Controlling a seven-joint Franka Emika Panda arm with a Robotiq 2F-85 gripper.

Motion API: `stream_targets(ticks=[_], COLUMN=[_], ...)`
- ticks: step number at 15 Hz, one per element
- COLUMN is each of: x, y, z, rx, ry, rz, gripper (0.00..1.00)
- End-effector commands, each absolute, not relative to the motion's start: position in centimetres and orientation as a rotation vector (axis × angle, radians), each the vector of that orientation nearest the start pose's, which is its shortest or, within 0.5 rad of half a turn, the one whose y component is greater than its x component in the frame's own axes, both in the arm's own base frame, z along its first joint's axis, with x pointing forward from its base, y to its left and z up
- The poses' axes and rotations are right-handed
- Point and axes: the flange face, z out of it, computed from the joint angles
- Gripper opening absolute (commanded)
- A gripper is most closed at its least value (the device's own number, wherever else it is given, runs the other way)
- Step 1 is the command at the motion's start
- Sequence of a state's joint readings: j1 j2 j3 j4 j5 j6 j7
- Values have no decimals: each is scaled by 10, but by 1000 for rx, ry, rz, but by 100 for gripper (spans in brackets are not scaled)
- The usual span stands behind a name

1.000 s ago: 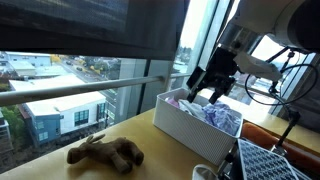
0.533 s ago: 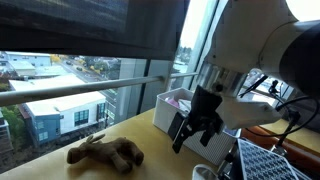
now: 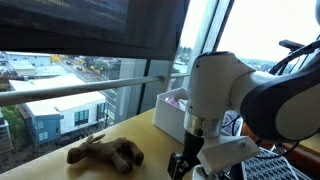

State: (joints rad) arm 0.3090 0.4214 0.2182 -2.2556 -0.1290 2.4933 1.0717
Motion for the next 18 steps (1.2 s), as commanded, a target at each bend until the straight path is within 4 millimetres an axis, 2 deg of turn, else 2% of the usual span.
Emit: stream_targets(ticks=[1, 11, 12, 13, 18], x=[447, 431, 431, 430, 435], y=[252, 221, 219, 217, 216], z=[149, 114, 112, 110, 104], rx=[-3163, -3162, -3159, -3156, -3109], ry=[781, 882, 894, 898, 926], rz=[277, 388, 390, 393, 378], gripper=[100, 100, 75, 74, 35])
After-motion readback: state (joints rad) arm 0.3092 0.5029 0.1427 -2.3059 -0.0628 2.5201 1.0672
